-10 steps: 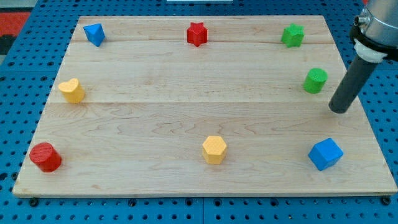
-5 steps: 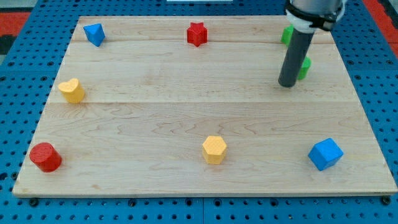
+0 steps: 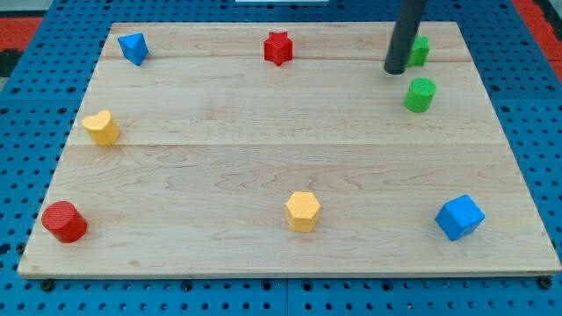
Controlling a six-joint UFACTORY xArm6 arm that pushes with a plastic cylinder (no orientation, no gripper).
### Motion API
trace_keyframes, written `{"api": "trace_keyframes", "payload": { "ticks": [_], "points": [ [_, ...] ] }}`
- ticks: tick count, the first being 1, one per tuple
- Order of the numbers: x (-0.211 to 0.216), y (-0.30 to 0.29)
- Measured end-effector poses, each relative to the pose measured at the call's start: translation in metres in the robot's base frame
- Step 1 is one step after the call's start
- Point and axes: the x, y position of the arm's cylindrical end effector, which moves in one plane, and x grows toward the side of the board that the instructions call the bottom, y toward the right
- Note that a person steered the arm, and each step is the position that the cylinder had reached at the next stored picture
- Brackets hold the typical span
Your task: Move the green circle diagonally to the green star
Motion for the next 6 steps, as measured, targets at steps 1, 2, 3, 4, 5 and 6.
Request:
{"api": "trace_keyframes", "payload": {
  "ticks": [1,2,3,4,5,6],
  "points": [
    [0.032,0.055],
    [0.055,0.115],
    [0.084,0.112],
    [0.091,0.063],
    [0.076,-0.005],
    [0.048,-0.024]
  ]
}}
